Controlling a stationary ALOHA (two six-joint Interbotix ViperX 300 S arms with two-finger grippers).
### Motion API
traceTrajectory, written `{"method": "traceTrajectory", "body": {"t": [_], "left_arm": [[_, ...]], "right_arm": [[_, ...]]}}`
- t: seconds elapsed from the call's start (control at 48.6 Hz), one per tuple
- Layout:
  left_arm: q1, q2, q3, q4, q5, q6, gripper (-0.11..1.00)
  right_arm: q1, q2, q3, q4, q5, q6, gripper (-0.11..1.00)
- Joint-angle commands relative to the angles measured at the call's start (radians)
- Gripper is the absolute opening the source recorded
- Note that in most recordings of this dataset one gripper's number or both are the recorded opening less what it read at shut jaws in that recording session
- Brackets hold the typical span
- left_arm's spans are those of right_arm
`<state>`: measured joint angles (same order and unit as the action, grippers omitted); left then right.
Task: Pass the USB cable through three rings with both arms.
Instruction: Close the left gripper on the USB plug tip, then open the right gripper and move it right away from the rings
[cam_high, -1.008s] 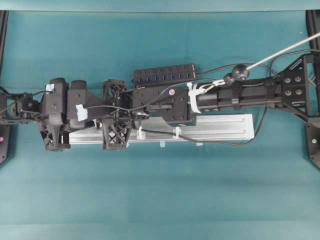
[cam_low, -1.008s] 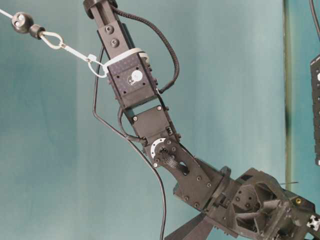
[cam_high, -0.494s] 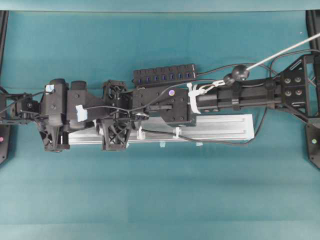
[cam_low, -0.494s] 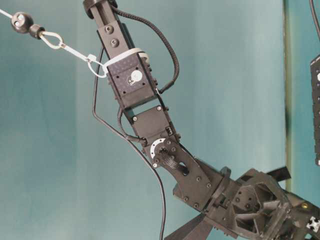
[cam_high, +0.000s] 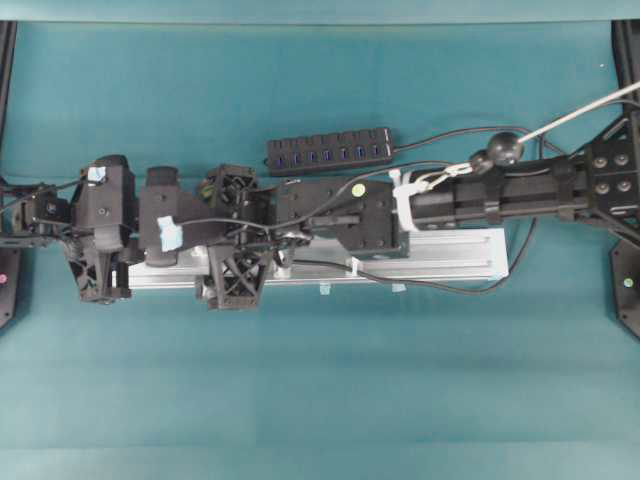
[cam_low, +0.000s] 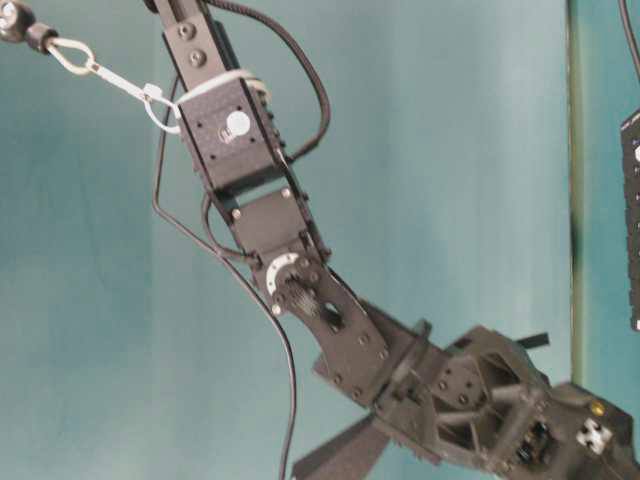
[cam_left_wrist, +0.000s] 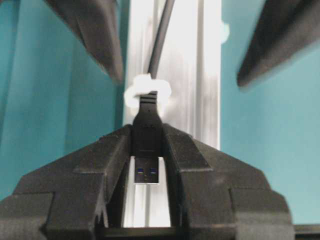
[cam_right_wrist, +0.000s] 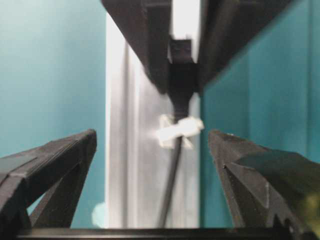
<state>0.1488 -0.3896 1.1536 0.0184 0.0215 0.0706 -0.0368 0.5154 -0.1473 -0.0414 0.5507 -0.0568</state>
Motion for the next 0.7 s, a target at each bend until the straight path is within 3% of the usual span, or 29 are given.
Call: {"method": "traceTrajectory", "body": {"t": [0.0,0.679], "left_arm": [[0.003,-0.023,-0.005,0.0,0.017,-0.003,0.22],[0.002,-0.351,-0.034,0.0,0.31,-0.012,0.22]], "right_arm": [[0.0,-0.057,0.014,0.0,-0.008,0.006,0.86],[-0.008,-0.327,0.319,0.0,-0.072,0.006,0.86]]}}
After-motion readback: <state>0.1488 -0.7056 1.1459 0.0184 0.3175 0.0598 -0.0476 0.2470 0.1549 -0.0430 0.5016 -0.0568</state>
